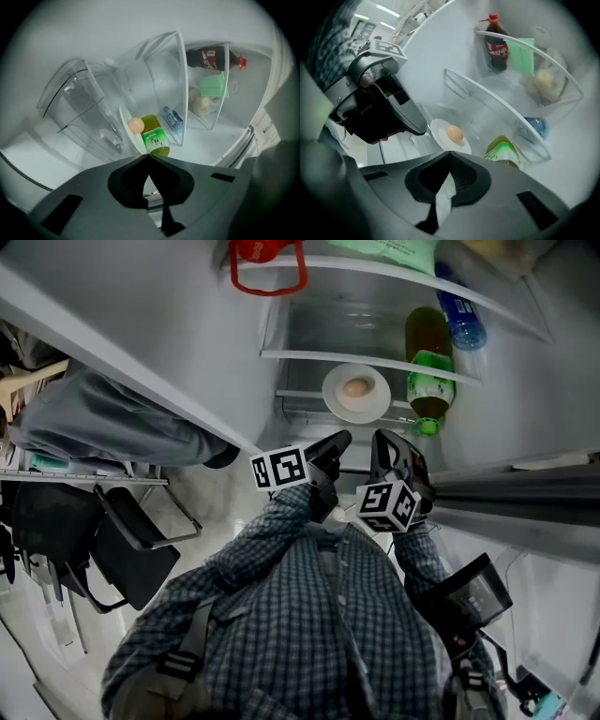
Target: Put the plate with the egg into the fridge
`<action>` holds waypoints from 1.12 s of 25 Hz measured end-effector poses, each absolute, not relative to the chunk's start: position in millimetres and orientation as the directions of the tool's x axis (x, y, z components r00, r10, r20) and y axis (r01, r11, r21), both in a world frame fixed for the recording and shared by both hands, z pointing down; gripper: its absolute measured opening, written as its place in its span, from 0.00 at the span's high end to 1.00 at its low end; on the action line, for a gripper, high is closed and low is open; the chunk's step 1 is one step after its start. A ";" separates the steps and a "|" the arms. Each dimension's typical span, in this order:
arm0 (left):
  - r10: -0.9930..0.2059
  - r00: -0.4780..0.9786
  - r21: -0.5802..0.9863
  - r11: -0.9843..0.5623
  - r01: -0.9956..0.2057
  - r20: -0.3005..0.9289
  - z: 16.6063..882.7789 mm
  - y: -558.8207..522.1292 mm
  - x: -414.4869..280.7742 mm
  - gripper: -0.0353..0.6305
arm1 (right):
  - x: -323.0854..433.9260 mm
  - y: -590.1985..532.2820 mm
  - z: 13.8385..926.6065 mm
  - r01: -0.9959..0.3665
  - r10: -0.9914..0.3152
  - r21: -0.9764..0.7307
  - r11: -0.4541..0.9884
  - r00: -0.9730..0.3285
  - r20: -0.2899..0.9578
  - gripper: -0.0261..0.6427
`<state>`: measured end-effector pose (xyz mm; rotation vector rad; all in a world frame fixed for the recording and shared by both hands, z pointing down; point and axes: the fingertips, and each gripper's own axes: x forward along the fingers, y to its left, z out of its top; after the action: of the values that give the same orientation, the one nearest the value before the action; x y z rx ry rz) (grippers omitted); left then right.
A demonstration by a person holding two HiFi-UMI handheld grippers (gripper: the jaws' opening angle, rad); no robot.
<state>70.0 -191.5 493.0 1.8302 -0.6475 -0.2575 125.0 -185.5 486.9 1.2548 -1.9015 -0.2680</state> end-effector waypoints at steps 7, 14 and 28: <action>-0.538 0.810 0.708 -0.476 -0.522 0.235 475.1 -193.1 73.3 0.94 | 119.5 -177.4 487.0 -0.879 -0.795 0.208 0.430 -0.259 0.549 0.95; -0.543 0.779 0.476 -0.620 -0.624 0.313 473.4 -189.4 79.9 0.94 | 113.3 -170.8 484.7 -0.931 -0.785 -0.035 0.365 -0.327 0.526 0.95; -0.516 0.785 0.393 -0.680 -0.618 0.343 473.5 -181.6 86.4 0.94 | 113.6 -166.4 492.7 -0.936 -0.777 -0.068 0.346 -0.326 0.538 0.95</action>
<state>86.4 -181.6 473.5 2.4792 -0.8472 0.2786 113.6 -166.4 492.7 1.5007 -2.2012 0.5202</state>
